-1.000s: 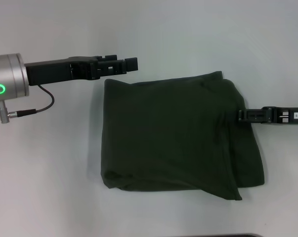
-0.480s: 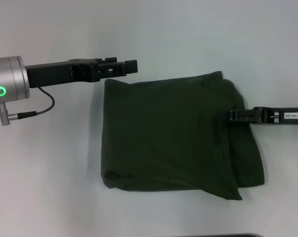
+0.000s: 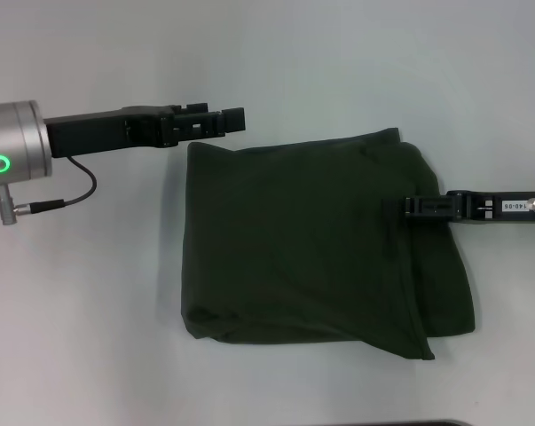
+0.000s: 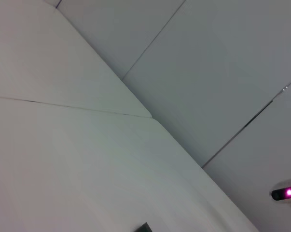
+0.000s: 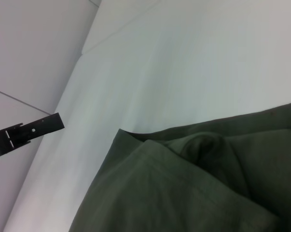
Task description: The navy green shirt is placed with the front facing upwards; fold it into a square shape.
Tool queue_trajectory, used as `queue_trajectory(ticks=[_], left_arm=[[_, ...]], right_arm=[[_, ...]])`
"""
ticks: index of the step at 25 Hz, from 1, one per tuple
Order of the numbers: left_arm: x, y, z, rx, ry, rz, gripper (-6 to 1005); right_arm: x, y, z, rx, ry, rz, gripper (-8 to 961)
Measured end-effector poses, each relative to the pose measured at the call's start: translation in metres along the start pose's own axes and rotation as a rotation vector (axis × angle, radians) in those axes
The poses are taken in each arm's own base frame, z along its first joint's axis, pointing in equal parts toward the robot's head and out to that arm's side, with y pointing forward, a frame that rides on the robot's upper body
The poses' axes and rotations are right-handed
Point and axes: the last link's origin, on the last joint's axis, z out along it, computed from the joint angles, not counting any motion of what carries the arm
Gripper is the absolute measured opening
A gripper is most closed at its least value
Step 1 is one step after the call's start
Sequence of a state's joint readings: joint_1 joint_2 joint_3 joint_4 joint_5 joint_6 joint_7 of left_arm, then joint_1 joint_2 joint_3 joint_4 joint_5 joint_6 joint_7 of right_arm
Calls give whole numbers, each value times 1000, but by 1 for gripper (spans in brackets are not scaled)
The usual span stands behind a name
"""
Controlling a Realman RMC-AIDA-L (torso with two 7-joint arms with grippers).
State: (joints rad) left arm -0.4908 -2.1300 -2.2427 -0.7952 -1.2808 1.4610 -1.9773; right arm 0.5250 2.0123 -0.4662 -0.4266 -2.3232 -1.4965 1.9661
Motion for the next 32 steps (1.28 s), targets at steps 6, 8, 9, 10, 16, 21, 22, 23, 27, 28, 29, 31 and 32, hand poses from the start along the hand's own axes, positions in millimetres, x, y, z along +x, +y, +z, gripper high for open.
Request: queue_trajectory(ticks=[6, 8, 9, 10, 16, 21, 22, 23, 27, 28, 29, 31, 32], left_arm=[[0, -1, 1, 2, 1, -4, 933], [-1, -1, 2, 0, -1, -9, 933], [-2, -1, 2, 0, -2, -12, 933], [-2, -1, 2, -1, -3, -14, 934], [-2, -2, 2, 0, -3, -15, 934], [-2, -3, 2, 9, 0, -14, 934], [-2, -3, 2, 9, 0, -14, 934], [-2, -3, 2, 9, 0, -14, 934], [-1, -3, 1, 10, 0, -14, 933], [-1, -3, 1, 10, 0, -13, 933], [-1, -3, 1, 10, 0, -13, 933], [-1, -3, 1, 10, 0, -13, 933], [-1, -3, 1, 10, 0, -12, 933]], right_arm=[[-1, -2, -10, 2, -8, 24, 895], [-2, -2, -12, 0, -7, 37, 896], [-2, -2, -14, 1, -6, 43, 896], [-2, -3, -15, 2, -3, 49, 896], [-9, -2, -17, 14, 1, 62, 896], [-12, -1, -14, 19, 8, 69, 896], [-12, -1, -13, 20, 12, 71, 896], [-12, -1, -12, 23, 15, 73, 896], [-11, -2, -9, 38, 29, 78, 896], [-11, -2, -8, 42, 35, 78, 896], [-11, -2, -7, 45, 39, 78, 896], [-11, -2, -7, 48, 39, 77, 895], [-12, -2, -6, 48, 39, 76, 895]])
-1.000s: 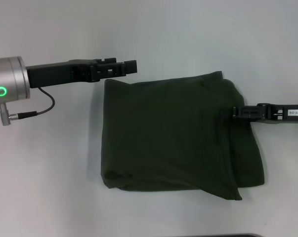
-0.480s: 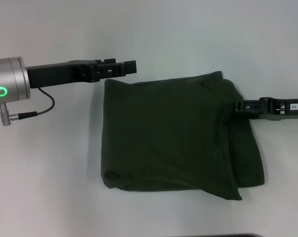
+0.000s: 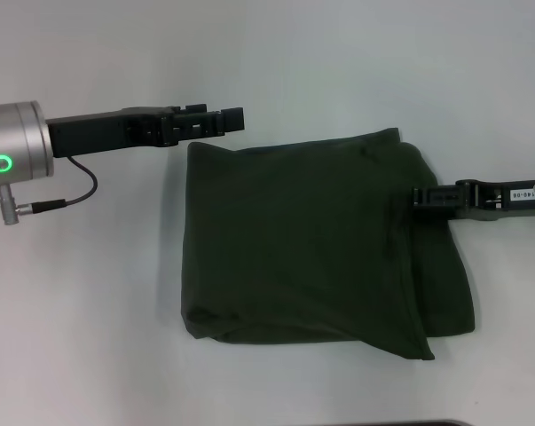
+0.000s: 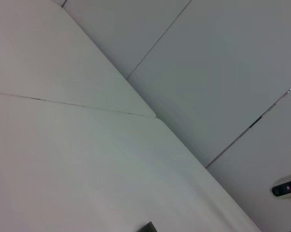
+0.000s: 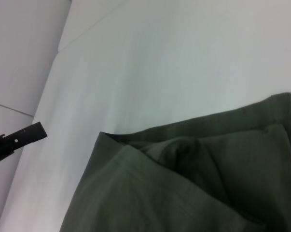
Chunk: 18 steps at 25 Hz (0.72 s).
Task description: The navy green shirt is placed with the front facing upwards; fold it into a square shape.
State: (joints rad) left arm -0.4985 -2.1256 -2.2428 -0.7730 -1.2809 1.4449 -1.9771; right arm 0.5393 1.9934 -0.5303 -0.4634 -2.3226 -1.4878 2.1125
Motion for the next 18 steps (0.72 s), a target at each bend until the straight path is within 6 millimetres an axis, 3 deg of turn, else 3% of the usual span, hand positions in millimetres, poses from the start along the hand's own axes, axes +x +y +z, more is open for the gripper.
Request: queue_trajectory(ticks=[18], left_arm=[[0, -1, 0, 7, 4, -2, 934]], right_arm=[[-10, 11, 21, 0, 23, -38, 895]])
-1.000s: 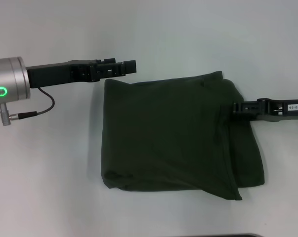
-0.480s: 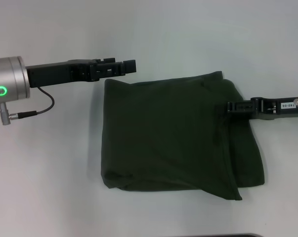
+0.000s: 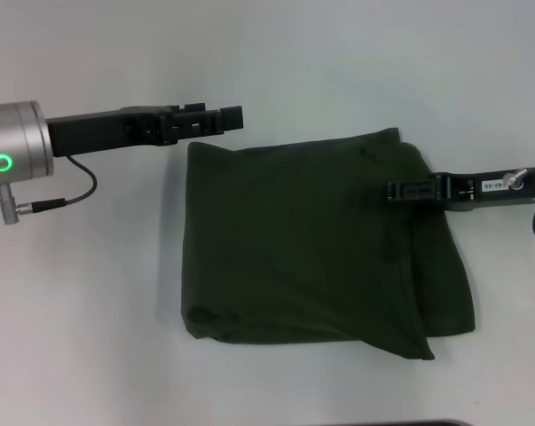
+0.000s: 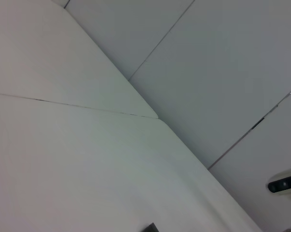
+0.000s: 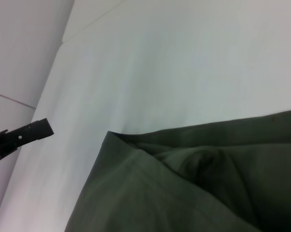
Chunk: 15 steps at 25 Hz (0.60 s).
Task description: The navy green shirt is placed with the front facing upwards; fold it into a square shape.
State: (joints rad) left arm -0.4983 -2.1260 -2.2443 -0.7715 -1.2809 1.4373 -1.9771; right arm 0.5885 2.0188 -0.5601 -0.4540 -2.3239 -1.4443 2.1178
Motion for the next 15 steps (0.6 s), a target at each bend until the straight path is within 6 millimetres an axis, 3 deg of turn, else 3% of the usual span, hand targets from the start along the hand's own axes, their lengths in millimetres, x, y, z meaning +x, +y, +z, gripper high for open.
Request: queue_trajectory(ticks=[9, 15], left_arm=[[-1, -1, -1, 5, 2, -4, 933], [-2, -1, -1, 7, 3, -6, 933]], right_arm=[[-5, 1, 2, 9, -12, -20, 871], [-5, 3, 6, 1, -20, -58, 701]])
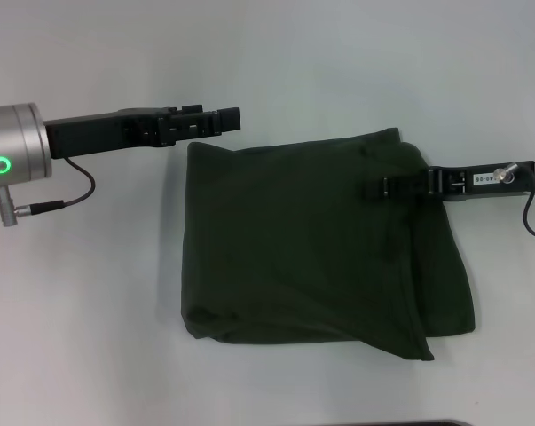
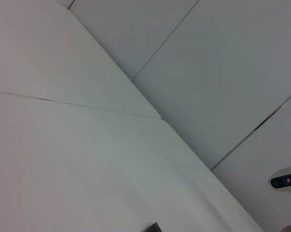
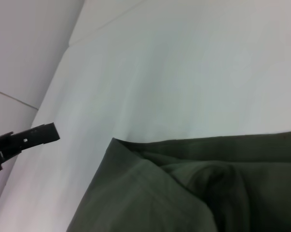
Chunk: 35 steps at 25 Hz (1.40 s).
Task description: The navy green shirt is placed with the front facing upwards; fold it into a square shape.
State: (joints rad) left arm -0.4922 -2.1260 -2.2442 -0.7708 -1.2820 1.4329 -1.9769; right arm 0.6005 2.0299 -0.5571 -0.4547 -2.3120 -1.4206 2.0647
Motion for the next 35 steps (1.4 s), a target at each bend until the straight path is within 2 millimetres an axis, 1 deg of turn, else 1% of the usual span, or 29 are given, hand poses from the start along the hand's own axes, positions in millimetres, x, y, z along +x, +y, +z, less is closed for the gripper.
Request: queue_trajectory(ticks=[5, 14, 21, 29, 35], left_arm=[[1, 0, 1, -3, 4, 0, 933], [2, -1, -1, 3, 14, -3, 934], [0, -2, 0, 3, 11, -12, 934], [-2, -4, -1, 15, 16, -22, 934], [0, -5, -2, 18, 25, -29, 933]], right_arm=[[-1, 3, 3, -10, 4, -28, 456], [-4, 5, 1, -28, -25, -59, 258], [-16, 14, -5, -77, -43, -94, 81], [-27, 27, -14, -131, -49, -128, 80], [-32, 32, -21, -142, -44, -133, 81]])
